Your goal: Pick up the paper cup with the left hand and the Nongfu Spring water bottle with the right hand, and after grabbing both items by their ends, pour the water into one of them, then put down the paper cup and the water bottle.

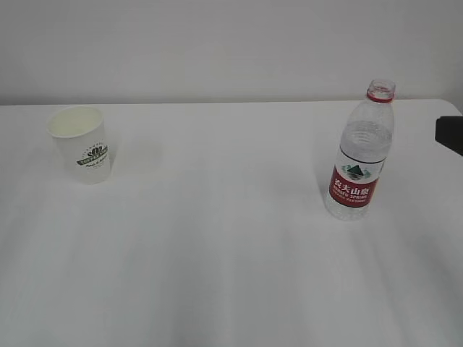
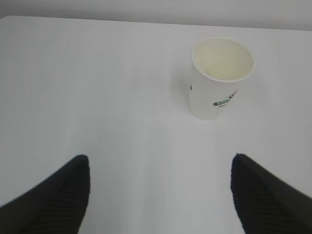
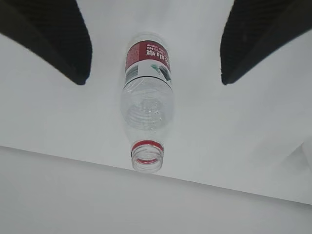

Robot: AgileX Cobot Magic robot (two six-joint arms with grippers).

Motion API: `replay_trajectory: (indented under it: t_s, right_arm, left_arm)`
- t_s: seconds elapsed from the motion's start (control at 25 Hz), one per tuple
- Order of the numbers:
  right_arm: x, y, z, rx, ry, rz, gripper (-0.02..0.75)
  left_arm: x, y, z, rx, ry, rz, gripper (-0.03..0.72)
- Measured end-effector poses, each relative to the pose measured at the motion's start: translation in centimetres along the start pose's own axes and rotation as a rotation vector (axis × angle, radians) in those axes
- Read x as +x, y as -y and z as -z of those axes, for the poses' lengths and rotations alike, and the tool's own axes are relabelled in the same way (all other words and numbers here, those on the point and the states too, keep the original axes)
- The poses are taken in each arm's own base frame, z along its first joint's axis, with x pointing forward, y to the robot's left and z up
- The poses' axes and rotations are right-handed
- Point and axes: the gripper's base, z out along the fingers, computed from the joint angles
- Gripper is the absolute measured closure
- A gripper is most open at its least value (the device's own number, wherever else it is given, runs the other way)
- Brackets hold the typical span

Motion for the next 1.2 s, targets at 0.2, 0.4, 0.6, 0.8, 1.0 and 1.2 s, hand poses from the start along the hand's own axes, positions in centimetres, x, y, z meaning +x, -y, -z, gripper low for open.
replay_trajectory:
  t_s: [0.2,0.4,0.6,0.8,1.0,1.2]
  right_arm:
    - [0.1,0.2,-0.9,-0.009,-0.002,-0.004,0.113]
    - [0.5,0.5,-2.0,-0.009,-0.02,-0.002,0.122]
    - [0.5,0.7,-2.8,-0.005,-0.009,0.01,0.127]
    - [0.5,1.0,-3.3,0.013,0.01,0.031,0.134]
    - [0.8,1.3,-4.0,0.022,0.002,0.047,0.142]
    - [1.7,1.5,-5.3,0.011,-0.057,0.046,0.142]
  left_arm:
    - [-0.1,0.2,-1.1,0.008,0.007,0.003,0.043]
    - [0.1,0.4,-2.7,0.018,-0.019,0.022,0.087]
    - [0.2,0.3,-4.0,0.013,-0.027,0.049,0.111]
    - [0.4,0.3,-4.6,0.01,-0.044,0.06,0.112]
    - [0.4,0.3,-4.6,0.01,-0.043,0.061,0.112]
    - [0.4,0.3,-4.6,0.01,-0.043,0.061,0.112]
